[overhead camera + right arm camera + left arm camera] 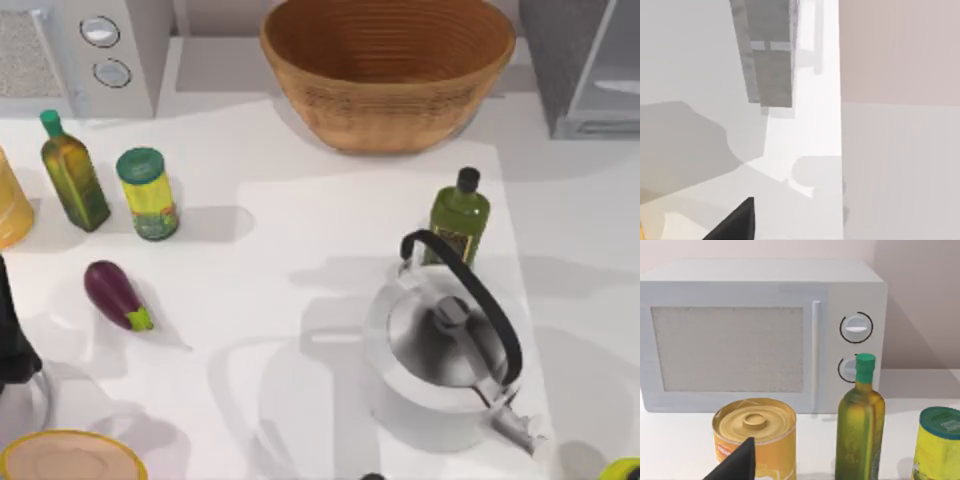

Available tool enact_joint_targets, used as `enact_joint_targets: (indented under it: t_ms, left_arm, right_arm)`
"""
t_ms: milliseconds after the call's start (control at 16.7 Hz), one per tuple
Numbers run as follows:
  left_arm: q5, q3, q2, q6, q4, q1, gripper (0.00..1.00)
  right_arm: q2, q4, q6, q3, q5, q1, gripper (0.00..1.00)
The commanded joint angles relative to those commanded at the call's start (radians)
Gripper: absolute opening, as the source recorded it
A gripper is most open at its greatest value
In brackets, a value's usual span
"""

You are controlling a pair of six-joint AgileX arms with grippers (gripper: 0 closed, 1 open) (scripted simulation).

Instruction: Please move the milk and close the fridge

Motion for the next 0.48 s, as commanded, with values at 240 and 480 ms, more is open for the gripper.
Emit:
enact_joint_targets:
  t_ms: [240,480]
  left_arm:
    - [0.0,0.0,0.0,0.0,0.0,0.0,1.0]
    - [0.0,0.0,0.0,0.0,0.0,0.0,1.0]
  right_arm:
    - [0.001,0.0,0.0,0.0,0.0,-0.001,1.0]
    - [-0.001,0.024,0.027,-0.003,0.011,0.023,1.0]
